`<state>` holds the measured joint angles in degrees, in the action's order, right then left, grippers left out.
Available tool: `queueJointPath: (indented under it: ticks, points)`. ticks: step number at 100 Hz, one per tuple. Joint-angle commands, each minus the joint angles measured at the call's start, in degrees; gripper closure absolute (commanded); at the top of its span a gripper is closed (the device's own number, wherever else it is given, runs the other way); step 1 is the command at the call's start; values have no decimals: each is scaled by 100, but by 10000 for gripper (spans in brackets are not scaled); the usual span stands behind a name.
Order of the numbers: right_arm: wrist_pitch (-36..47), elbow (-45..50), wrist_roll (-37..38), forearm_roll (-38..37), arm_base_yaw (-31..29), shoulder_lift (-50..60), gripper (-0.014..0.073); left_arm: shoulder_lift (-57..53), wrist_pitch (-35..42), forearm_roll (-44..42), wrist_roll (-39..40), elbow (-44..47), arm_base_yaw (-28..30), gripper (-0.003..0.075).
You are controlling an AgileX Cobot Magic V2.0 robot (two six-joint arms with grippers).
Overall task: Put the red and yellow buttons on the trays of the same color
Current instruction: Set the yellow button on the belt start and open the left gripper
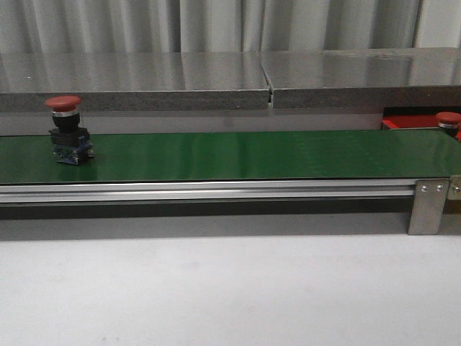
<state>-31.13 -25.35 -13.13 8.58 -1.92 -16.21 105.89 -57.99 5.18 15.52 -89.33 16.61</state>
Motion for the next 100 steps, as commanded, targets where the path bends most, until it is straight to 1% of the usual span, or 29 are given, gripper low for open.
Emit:
queueJointPath:
  ticks: [1, 6, 29, 40, 44, 48, 51, 53, 54, 55, 56, 58, 61, 62, 63, 65, 66, 67, 68, 72, 85, 95, 100]
  points:
    - [425, -148, -43, 44, 7, -48, 662, -339, 170, 22, -15, -130, -40, 173]
    - [425, -148, -43, 44, 7, -48, 662, -339, 170, 22, -15, -130, -40, 151]
    - [425, -148, -43, 44, 7, -48, 662, -551, 324, 22, -38, -142, -65, 153]
    - [425, -148, -43, 44, 7, -48, 662, -822, 473, 22, -472, -142, -150, 156]
    - [425, -148, -43, 44, 7, -48, 662, -928, 473, 22, -626, -142, -220, 170]
    - [425, -148, -43, 44, 7, -48, 662, -1011, 496, 22, -760, -118, -290, 214]
    - [425, -148, -43, 44, 7, -48, 662, -1099, 568, 22, -845, -89, -338, 262]
    - [425, -148, -43, 44, 7, -48, 662, -1139, 614, 36, -925, -74, -372, 307]
    - [425, -148, -43, 44, 7, -48, 662, -1181, 628, 36, -950, -54, -384, 342]
    - [425, -148, -43, 44, 7, -48, 662, -1198, 642, 36, -1010, -31, -409, 360]
    - [425, -148, -43, 44, 7, -48, 662, -1238, 670, 48, -1043, -20, -420, 398]
    - [425, -148, -43, 44, 7, -48, 662, -1304, 711, 48, -1138, 9, -461, 438]
    - [425, -148, -43, 44, 7, -48, 662, -1392, 765, 76, -1284, 57, -518, 543]
    - [425, -148, -43, 44, 7, -48, 662, -1415, 780, 74, -1354, 85, -547, 564]
    - [425, -148, -43, 44, 7, -48, 662, -1461, 817, 91, -1388, 100, -562, 606]
    - [425, -148, -43, 44, 7, -48, 662, -1531, 872, 107, -1482, 147, -609, 648]
    - [425, -148, -43, 44, 7, -48, 662, -1554, 894, 118, -1510, 164, -641, 689]
    - [425, -148, -43, 44, 7, -48, 662, -1577, 938, 143, -1552, 200, -657, 708]
    - [425, -148, -43, 44, 7, -48, 662, -1627, 956, 155, -1603, 219, -674, 744]
    - [425, -148, -43, 44, 7, -48, 662, -1767, 1058, 209, -1800, 331, -765, 735]
    - [425, -148, -43, 44, 7, -48, 662, -2160, 1350, 265, -1945, 738, -1025, 739]
    - [425, -148, -43, 44, 7, -48, 662, -2485, 1615, 533, -2394, 1140, -1189, 739]
    - [425, -148, -43, 44, 7, -48, 662, -2662, 1710, 665, -2463, 1354, -1257, 739]
